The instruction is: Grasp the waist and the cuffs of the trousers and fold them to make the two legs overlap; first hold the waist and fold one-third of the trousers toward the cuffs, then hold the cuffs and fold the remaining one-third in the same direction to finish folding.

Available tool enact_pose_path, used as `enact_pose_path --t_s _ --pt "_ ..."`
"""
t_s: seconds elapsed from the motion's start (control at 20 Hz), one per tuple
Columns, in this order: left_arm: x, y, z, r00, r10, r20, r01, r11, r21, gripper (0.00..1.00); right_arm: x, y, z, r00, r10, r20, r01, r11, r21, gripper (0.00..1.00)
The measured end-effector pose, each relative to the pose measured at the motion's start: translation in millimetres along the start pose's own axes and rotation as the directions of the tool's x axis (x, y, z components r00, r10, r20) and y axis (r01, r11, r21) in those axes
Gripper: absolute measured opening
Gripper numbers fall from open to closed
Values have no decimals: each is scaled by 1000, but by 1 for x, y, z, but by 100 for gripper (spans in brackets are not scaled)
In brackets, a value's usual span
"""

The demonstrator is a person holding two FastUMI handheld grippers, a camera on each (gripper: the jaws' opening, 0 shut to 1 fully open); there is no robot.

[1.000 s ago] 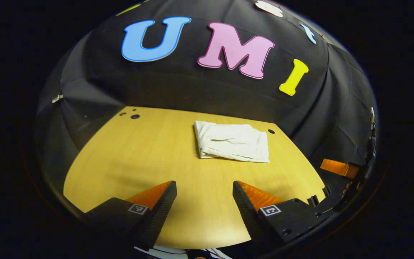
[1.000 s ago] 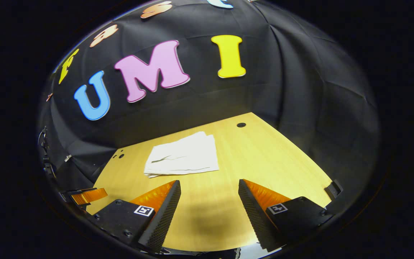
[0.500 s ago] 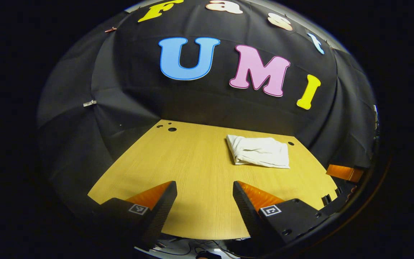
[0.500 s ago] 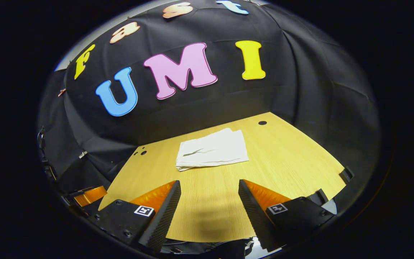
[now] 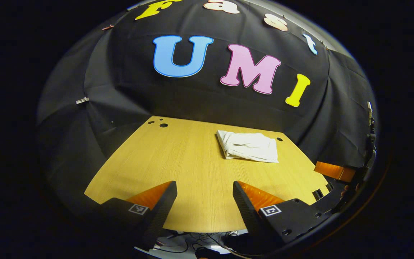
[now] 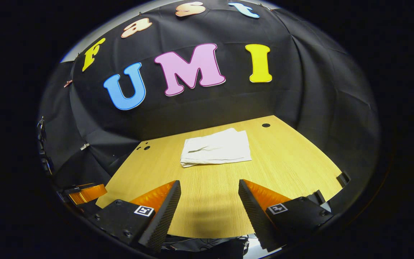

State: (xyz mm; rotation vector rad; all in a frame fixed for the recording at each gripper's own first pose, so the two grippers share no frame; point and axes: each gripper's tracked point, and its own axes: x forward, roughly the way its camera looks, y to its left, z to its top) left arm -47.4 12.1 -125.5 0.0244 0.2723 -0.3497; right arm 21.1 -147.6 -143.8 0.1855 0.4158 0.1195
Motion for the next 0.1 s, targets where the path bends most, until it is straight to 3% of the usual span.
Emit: enact_pose_path --t_s 0.1 --pt "0 2 0 1000 -7 -1 8 1000 7 97 1 4 -2 1000 3 -3 -3 1000 3 98"
